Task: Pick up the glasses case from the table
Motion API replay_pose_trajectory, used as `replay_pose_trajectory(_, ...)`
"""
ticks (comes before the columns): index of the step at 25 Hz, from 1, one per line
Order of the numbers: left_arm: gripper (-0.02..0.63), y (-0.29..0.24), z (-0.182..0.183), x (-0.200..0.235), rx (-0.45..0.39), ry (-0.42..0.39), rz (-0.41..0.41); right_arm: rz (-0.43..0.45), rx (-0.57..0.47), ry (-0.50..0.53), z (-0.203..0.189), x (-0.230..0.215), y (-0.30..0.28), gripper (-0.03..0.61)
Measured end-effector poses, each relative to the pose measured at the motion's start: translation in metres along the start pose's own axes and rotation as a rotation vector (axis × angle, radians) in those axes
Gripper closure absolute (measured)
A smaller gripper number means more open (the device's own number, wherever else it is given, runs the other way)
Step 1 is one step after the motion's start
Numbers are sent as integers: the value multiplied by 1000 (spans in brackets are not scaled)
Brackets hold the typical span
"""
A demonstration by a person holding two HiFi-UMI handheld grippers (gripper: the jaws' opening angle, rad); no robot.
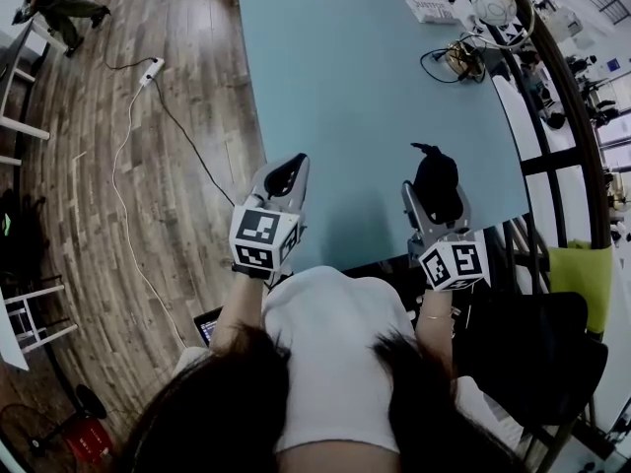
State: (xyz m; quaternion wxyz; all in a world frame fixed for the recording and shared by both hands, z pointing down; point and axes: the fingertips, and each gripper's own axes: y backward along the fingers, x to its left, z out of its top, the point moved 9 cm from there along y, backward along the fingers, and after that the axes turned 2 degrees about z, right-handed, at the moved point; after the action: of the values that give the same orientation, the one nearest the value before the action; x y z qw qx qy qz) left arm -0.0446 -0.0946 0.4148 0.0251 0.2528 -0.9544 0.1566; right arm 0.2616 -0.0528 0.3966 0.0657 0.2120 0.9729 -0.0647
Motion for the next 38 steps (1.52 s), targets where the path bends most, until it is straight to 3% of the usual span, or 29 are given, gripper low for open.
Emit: replay_pose_trajectory(38,557,1,-3,2,8,8,6,4,46,8,-6,6,-5,235)
